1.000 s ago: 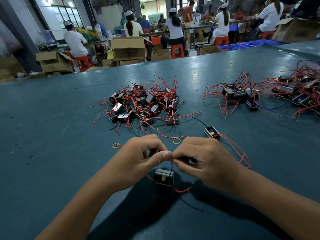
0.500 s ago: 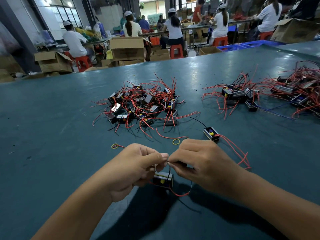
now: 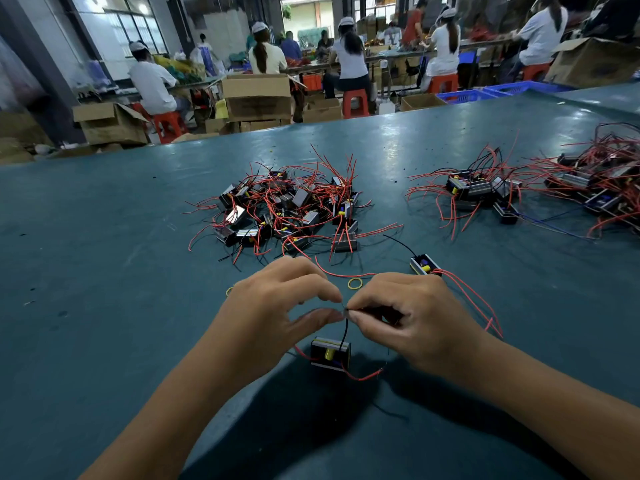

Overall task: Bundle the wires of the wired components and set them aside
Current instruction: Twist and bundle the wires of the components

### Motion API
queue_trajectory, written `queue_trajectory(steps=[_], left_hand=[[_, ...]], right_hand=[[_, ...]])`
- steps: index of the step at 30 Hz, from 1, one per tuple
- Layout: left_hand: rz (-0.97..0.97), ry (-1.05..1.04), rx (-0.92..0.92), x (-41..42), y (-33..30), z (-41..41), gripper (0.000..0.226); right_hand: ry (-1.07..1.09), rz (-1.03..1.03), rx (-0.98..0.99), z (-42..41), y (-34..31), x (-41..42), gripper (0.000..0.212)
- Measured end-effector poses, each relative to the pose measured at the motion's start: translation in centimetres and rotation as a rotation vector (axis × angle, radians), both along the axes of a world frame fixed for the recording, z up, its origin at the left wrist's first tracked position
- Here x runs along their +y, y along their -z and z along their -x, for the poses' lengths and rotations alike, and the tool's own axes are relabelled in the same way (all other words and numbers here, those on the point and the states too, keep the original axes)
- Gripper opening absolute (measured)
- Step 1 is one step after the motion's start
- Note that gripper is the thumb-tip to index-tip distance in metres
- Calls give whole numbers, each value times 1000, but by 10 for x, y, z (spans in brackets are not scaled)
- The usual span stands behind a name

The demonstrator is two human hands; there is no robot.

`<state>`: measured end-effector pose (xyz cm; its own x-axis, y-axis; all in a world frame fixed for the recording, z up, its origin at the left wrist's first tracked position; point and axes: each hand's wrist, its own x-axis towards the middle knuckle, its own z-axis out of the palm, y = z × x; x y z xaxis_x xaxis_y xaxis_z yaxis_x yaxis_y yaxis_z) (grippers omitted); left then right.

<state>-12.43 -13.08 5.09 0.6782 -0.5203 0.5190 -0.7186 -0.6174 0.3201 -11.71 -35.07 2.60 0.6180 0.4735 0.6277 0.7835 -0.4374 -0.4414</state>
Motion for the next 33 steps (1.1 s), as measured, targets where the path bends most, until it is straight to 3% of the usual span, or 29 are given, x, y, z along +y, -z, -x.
queue_trajectory(steps=[5,15,21,25,33], left_hand=[[-88,47,-122,-1,0,-2,26],[-106,68,-20,-3,2,-1,24],[41,59,229,-4,4,1,15],[169,49,529,-6,3,5,24],[493,-104,1006,-14,1,9,22]], right_hand=[[-12,10,4,2,-1,1,4],[-45,59,-74,2,-2,0,6],[-60,94,-90,2,-4,0,8],[-48,99,-95,2,-3,-1,10],[-51,105,-124,3,-2,3,8]])
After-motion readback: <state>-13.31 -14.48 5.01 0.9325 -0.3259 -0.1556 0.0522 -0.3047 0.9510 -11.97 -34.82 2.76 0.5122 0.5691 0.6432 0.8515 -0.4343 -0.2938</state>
